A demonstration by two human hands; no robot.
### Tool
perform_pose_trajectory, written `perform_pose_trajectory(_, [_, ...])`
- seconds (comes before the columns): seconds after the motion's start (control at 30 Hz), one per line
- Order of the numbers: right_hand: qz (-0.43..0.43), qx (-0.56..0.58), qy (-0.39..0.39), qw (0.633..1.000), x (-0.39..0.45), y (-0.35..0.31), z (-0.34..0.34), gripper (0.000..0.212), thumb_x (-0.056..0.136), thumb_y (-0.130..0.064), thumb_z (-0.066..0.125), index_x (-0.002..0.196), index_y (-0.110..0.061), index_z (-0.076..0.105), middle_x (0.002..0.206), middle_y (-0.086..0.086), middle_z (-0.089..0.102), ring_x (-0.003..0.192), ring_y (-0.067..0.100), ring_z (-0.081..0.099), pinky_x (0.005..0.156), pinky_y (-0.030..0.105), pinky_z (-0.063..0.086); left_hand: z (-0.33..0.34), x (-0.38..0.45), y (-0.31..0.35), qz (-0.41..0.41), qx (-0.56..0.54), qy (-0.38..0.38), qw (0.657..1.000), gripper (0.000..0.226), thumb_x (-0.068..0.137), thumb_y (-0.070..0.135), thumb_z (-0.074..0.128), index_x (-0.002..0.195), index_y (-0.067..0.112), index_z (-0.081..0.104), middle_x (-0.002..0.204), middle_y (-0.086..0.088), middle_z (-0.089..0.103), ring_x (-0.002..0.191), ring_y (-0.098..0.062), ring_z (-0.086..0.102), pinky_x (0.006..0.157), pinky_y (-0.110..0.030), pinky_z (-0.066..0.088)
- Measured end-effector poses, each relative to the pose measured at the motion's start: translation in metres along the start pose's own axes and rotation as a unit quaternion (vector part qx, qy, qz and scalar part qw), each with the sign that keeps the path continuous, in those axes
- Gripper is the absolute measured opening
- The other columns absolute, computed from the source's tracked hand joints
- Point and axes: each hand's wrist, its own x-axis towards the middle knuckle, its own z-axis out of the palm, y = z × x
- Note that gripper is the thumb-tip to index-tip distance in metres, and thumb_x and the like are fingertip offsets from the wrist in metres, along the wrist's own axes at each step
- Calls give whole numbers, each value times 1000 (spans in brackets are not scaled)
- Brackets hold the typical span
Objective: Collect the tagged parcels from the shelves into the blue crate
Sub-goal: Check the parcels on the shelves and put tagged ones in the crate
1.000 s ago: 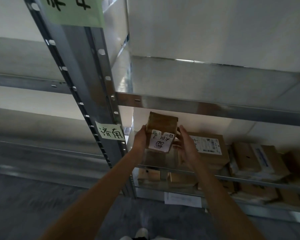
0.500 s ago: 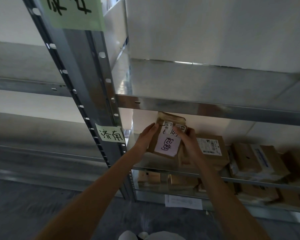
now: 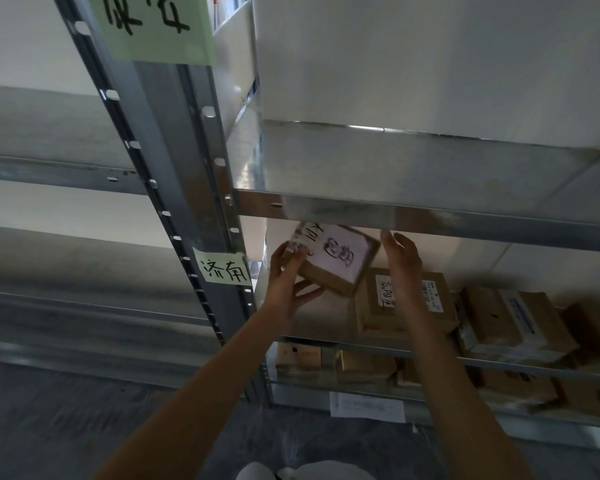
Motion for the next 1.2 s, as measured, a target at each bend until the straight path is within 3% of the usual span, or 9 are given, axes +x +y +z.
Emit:
perform_pose_trajectory(0.1, [40, 128, -53, 990, -17, 8, 8, 59, 90, -54, 52, 141, -26, 43, 133, 1, 57, 114, 17, 57, 88, 34, 50, 8, -2, -5, -2, -59, 20, 998, 67, 79, 43, 70, 135, 25, 40, 132, -14, 55, 116, -39, 58, 92, -56, 50])
perform_pose_trajectory(0.27, [-14, 146, -51, 988, -22, 5, 23, 31, 99, -38, 48, 128, -29, 56, 107, -11, 69, 97, 3, 66, 71, 16, 52, 16, -2, 1, 53, 120, 91, 987, 50, 90, 35, 62, 132, 16, 44, 127, -7, 58, 121, -27, 52, 98, -38, 44])
perform_pose_trajectory(0.37, [-21, 151, -42, 987, -25, 4, 27, 29, 99, -34, 50, 127, -28, 56, 102, -11, 70, 89, 1, 68, 68, 16, 53, 18, -3, 7, 132, 178, 105, 969, 42, 95, 18, 56, 135, 14, 43, 123, -5, 59, 111, -19, 58, 93, -29, 51])
perform_pose_trajectory(0.47, [-26, 147, -30, 988, -26, 8, 32, 23, 101, -34, 46, 120, -30, 59, 103, -8, 70, 89, 0, 68, 69, 15, 53, 17, -3, 8, 155, 205, 84, 963, 48, 97, 21, 52, 143, 18, 38, 130, -6, 58, 116, -20, 58, 97, -32, 51])
perform_pose_trajectory(0.63, [-27, 128, -38, 991, -28, 15, 37, 44, 103, -43, 33, 135, -20, 53, 118, 2, 66, 101, 7, 64, 78, 17, 53, 17, -6, 5, 153, 197, 67, 966, 45, 101, 28, 41, 144, 18, 38, 133, -9, 57, 123, -23, 54, 107, -40, 43])
perform_pose_trajectory(0.8, [-15, 134, -33, 990, -31, 18, 38, 59, 96, -59, 29, 137, -23, 50, 125, 5, 64, 112, 18, 62, 94, 35, 52, 21, -8, 0, 137, 213, 44, 966, 46, 101, 34, 38, 146, 22, 36, 136, -5, 55, 124, -19, 52, 109, -37, 40])
perform_pose_trajectory(0.93, [13, 132, -8, 991, -33, 21, 25, 51, 102, -49, 28, 130, -18, 56, 111, 3, 68, 94, 8, 66, 70, 14, 55, 29, -2, -7, 129, 208, 31, 969, 46, 101, 33, 40, 145, 21, 38, 134, -5, 56, 123, -18, 53, 107, -35, 42])
perform_pose_trajectory(1.07, [18, 123, 42, 991, -33, 25, 3, 48, 101, -51, 27, 125, -23, 58, 107, -2, 68, 93, 8, 66, 71, 17, 53, 48, 5, -21, 122, 219, -14, 968, 45, 102, 32, 39, 145, 20, 38, 135, -4, 56, 122, -16, 53, 88, -8, 46])
perform_pose_trajectory(1.2, [12, 118, 102, 988, -32, 32, -31, 47, 104, -44, 28, 136, -17, 49, 117, 3, 62, 95, 5, 62, 67, 11, 51, 78, 13, -38, 103, 226, -57, 967, 43, 102, 29, 41, 144, 19, 41, 133, -5, 58, 120, -17, 55, 89, -13, 47])
